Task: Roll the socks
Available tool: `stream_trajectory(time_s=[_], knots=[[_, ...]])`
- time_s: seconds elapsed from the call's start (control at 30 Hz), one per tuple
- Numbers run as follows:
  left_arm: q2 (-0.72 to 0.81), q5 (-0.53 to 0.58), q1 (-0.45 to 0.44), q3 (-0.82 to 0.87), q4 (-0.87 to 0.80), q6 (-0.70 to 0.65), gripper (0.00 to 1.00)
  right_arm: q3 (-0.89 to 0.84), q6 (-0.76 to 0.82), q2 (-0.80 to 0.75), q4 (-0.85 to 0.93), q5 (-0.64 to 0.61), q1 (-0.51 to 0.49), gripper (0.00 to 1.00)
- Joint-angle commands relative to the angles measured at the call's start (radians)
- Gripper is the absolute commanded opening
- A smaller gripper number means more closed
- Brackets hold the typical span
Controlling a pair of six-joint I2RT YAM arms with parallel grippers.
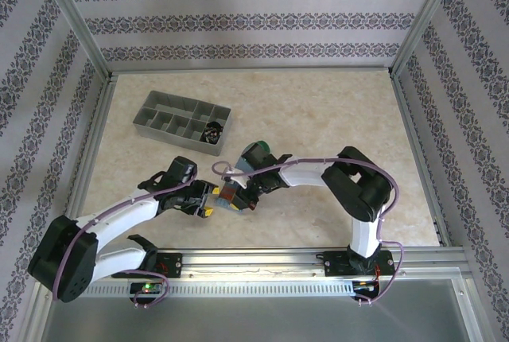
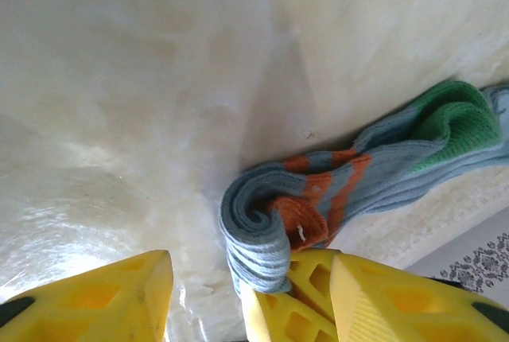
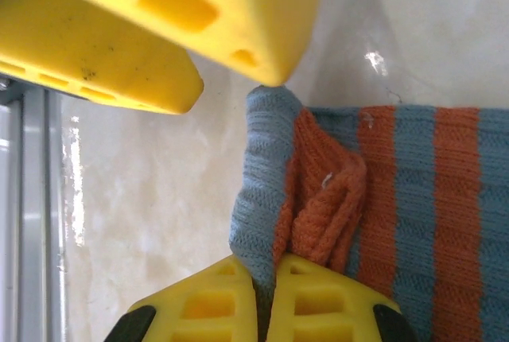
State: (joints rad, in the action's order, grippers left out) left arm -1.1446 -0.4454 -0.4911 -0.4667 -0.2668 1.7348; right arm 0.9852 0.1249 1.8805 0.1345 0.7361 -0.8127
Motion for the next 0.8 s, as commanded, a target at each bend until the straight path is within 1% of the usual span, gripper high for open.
stream_trajectory(time_s=[0.0,0.13,0.2,0.33,0.4,0.53,0.77], knots=[[-0.022,-0.007,-0.027,-0.021,0.050,0.005,0.54,-0.021,-0.062,0.080,0.111,0.064,0.042,0.00],[-0.074,0.004,-0.050,-0.022,0.174,0.024,0.59,0.003,-0.101,0.121,0.126,0.093,0.071,0.00],[-0.107,0.013,-0.058,-0.034,0.199,0.028,0.61,0.013,-0.115,0.133,0.138,0.099,0.078,0.00],[-0.180,0.015,-0.080,-0.068,0.236,0.034,0.61,0.032,-0.171,0.164,0.153,0.117,0.094,0.00],[-0.212,0.006,-0.092,-0.083,0.233,0.035,0.59,0.029,-0.189,0.171,0.142,0.123,0.099,0.00],[-0.261,-0.001,-0.112,-0.096,0.183,0.048,0.50,0.028,-0.208,0.184,0.140,0.128,0.106,0.00],[-0.320,-0.017,-0.119,-0.146,-0.022,0.012,0.23,0.024,-0.198,0.177,0.141,0.119,0.110,0.00]])
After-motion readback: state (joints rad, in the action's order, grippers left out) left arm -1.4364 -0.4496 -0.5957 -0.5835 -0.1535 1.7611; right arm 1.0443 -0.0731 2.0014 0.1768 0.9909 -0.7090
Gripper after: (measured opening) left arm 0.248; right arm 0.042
